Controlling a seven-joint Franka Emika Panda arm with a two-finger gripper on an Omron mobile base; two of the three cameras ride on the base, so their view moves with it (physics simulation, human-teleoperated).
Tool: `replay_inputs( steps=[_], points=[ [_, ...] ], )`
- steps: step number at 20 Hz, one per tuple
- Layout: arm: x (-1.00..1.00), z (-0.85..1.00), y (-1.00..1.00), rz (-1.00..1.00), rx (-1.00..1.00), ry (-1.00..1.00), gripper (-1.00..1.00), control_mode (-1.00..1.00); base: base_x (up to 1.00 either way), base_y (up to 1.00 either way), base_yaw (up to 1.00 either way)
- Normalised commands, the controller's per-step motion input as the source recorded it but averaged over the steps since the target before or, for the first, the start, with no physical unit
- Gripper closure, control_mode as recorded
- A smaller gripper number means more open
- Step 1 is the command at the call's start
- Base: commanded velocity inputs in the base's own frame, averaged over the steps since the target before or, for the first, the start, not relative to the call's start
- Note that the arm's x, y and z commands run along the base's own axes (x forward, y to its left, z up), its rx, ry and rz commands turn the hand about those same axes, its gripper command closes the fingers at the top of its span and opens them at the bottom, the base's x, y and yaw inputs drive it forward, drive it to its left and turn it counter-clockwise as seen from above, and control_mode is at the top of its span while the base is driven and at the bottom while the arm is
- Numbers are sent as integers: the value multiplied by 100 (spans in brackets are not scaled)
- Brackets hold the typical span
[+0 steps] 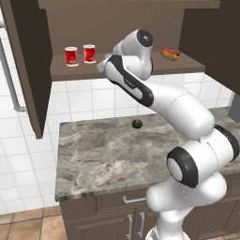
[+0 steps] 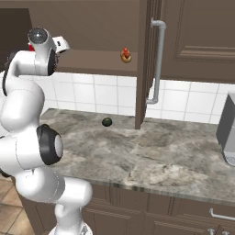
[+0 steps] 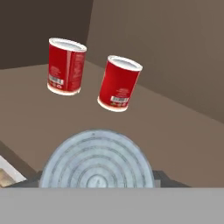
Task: Pick the cans from the counter and place them in their designated side in the cabinet.
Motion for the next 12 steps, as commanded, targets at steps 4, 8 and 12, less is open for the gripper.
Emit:
replay_inputs(
  steps=[4, 8, 12],
  points=[
    [31, 0, 7, 0, -2, 0, 100, -100, 0, 0, 0],
    [30, -2, 7, 0, -2, 0, 100, -100, 0, 0, 0],
    [34, -18, 9, 0, -3, 2, 100, -100, 0, 0, 0]
  ],
)
